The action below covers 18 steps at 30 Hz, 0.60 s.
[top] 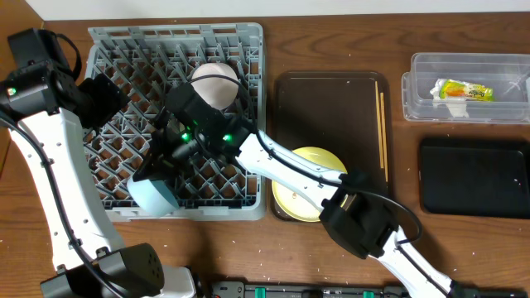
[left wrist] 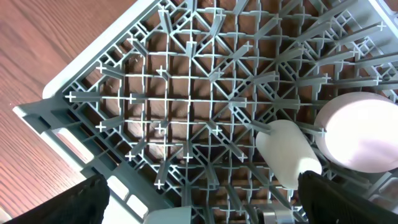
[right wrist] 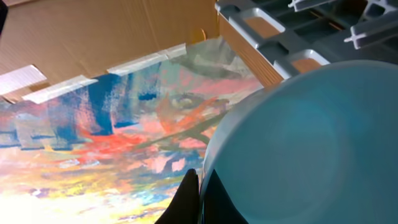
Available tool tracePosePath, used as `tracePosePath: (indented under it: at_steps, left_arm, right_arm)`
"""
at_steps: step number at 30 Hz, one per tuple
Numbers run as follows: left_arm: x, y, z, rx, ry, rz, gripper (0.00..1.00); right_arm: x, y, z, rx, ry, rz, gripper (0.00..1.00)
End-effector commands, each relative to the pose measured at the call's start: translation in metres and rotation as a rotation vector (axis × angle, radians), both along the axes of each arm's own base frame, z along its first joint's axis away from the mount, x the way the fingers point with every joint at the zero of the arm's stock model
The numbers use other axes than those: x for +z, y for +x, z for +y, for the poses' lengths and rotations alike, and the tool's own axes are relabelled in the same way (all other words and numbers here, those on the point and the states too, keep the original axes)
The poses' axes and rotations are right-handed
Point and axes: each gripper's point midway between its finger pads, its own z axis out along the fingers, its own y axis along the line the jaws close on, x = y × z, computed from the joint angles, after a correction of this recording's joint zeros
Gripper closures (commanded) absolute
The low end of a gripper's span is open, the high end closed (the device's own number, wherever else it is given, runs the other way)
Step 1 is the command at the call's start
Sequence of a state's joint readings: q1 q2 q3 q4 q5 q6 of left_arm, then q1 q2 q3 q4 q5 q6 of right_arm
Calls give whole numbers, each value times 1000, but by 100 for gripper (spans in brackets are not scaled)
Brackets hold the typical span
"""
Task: Sort waste into correct bins and load items into the dishwasher
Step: 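Carry the light-blue cup with the right gripper into the rack, then lower the light-blue cup into the rack's lower area and release it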
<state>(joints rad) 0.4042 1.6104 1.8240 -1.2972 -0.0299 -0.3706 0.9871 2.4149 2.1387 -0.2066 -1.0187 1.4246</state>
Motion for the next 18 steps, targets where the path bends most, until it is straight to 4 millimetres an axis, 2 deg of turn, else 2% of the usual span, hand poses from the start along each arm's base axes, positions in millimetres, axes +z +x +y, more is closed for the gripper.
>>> tracePosePath:
  at_steps: [1, 3, 6, 12, 15, 18]
  left_arm:
    - [2, 0, 3, 15, 6, -4, 2]
    - [2, 0, 3, 15, 6, -4, 2]
    - [2, 0, 3, 15, 6, -4, 2]
    - [2, 0, 3, 15, 6, -4, 2]
    - [2, 0, 3, 15, 6, -4, 2]
    - [2, 0, 3, 15, 6, -4, 2]
  right_arm:
    - [-3, 16, -3, -29, 8, -43, 99]
    - [-14, 29, -11, -58, -25, -78, 99]
    - [-21, 38, -16, -77, -48, -95, 99]
    - [-27, 53, -24, -86, -41, -175, 84]
    - [-31, 63, -28, -100, -43, -229, 71]
    - [-31, 72, -32, -110, -38, -258, 52]
